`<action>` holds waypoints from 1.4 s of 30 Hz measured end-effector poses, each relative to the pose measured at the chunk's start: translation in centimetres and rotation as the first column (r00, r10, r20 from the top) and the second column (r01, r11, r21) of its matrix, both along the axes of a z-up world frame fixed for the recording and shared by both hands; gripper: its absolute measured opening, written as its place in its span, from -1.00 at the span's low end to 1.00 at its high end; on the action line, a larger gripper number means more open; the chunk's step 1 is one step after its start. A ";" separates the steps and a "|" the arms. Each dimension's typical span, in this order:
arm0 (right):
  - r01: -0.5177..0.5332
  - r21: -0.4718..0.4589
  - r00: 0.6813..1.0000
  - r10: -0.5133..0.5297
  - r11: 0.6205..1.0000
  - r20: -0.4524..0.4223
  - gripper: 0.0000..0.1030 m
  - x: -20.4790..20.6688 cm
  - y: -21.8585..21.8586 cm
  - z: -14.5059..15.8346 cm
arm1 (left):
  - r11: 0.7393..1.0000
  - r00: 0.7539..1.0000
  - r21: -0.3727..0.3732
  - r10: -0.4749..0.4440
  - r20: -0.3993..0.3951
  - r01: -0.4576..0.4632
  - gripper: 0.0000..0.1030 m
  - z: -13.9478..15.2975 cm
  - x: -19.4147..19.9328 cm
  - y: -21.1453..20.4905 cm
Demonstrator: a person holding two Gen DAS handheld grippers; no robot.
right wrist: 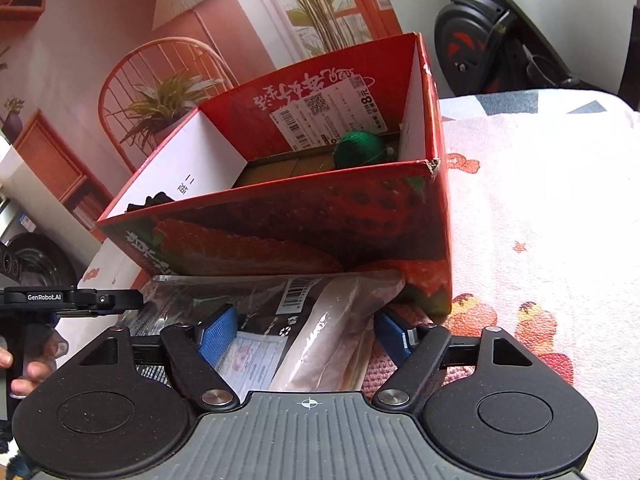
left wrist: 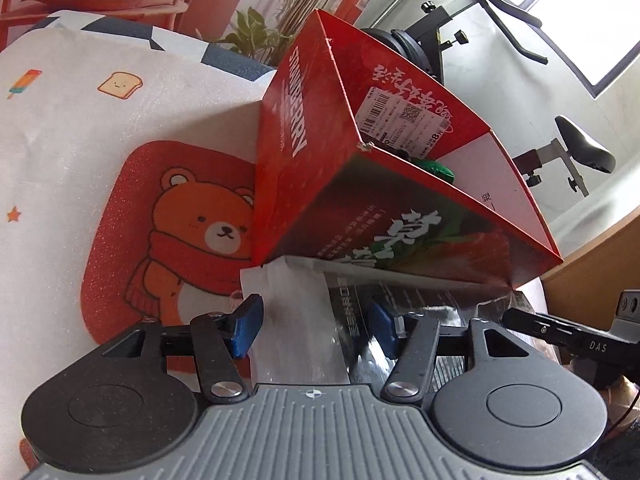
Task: Organize soft objects
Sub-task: 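Grasp the clear plastic bag and lift it toward the red box, then carry the held plastic bag over the red box and lower it inside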
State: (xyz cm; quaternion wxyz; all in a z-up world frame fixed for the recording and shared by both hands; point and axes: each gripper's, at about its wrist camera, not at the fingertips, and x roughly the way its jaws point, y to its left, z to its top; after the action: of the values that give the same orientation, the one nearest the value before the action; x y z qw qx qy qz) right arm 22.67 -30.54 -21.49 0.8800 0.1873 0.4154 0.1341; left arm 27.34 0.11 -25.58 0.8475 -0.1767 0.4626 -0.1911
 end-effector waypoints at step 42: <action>-0.067 -0.420 0.917 0.222 0.905 0.332 -0.57 -6.5 3.7 7.7 | 0.971 0.907 0.221 -0.171 0.384 0.090 -0.17 9.7 -7.3 -3.4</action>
State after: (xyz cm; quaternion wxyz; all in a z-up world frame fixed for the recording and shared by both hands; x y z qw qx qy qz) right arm 16.22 -26.89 -13.81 0.9494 -0.0572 0.2725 0.1453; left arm 20.05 -3.24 -15.88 0.9227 -0.0171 0.3068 -0.2327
